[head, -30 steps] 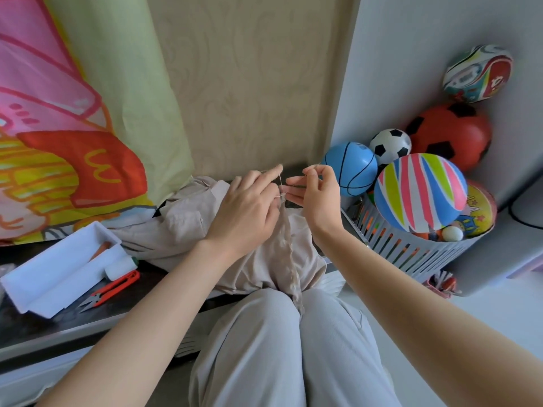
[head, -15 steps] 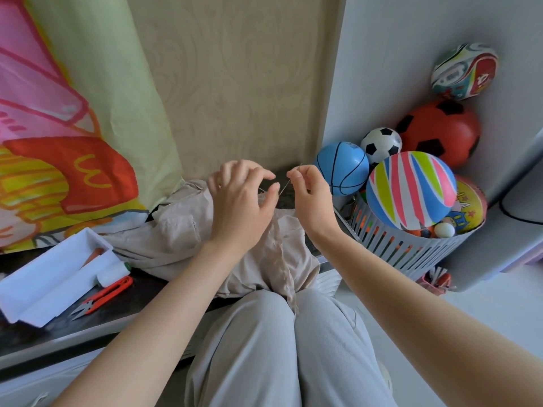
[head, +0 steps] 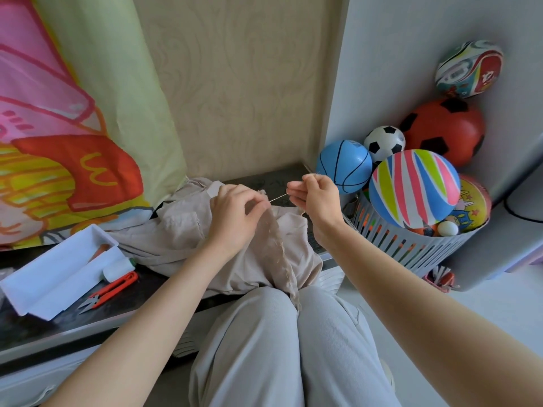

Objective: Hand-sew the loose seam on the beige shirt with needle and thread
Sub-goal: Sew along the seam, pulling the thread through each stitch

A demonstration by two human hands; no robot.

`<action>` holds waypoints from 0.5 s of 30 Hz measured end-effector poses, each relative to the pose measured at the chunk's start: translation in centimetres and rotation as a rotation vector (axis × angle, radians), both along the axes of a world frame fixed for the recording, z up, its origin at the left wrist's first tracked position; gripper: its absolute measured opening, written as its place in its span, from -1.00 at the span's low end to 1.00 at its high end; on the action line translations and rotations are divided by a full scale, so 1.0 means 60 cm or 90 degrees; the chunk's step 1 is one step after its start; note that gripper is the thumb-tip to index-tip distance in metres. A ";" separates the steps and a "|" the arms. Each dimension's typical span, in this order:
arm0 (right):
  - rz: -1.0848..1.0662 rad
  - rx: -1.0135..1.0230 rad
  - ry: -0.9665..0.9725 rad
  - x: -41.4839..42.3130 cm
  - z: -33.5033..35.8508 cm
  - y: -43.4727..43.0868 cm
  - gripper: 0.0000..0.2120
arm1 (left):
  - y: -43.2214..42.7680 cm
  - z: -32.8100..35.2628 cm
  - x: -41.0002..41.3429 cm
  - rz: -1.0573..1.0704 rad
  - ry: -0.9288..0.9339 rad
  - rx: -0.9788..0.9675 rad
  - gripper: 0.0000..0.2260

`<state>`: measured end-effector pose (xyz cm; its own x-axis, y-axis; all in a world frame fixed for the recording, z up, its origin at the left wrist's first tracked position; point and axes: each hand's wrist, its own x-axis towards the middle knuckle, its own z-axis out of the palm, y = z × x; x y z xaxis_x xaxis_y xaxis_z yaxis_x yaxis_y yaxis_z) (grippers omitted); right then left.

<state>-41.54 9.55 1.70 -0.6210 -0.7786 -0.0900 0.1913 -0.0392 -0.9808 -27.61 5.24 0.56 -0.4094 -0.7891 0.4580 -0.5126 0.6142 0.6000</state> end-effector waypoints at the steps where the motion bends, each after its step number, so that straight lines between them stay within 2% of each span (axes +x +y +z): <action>1: 0.031 0.036 -0.053 0.001 -0.004 0.001 -0.79 | 0.000 0.002 0.003 0.002 0.011 0.020 -0.80; 3: 0.116 0.143 -0.103 0.012 -0.010 0.005 -0.67 | -0.002 0.007 0.006 0.007 0.029 0.054 -0.85; 4: 0.161 0.207 -0.079 0.020 -0.011 0.007 -0.63 | -0.003 0.010 0.006 0.011 0.031 0.062 -0.86; 6: 0.206 0.312 0.096 0.030 -0.015 0.007 -0.59 | -0.004 0.013 0.005 0.018 0.027 0.060 -0.87; 7: 0.192 0.318 0.211 0.033 -0.016 0.008 -0.57 | -0.004 0.015 0.004 0.017 0.026 0.058 -0.87; 8: 0.168 0.278 0.300 0.036 -0.016 0.011 -0.56 | -0.005 0.017 0.003 0.012 0.024 0.056 -0.87; 10: 0.152 0.144 0.385 0.041 -0.007 0.022 -0.61 | -0.006 0.020 0.001 0.002 0.016 0.053 -0.89; 12: 0.175 0.073 0.430 0.043 -0.004 0.028 -0.77 | -0.007 0.023 -0.002 -0.007 0.007 0.053 -0.90; 15: 0.173 0.050 0.433 0.039 -0.003 0.028 -0.90 | -0.005 0.030 -0.008 -0.026 0.015 0.065 -0.89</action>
<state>-39.17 11.26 1.54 -0.3462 -0.9198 0.1846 -0.4672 -0.0016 -0.8841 -28.09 4.92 2.37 -0.4326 -0.8147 0.3861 -0.4735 0.5698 0.6717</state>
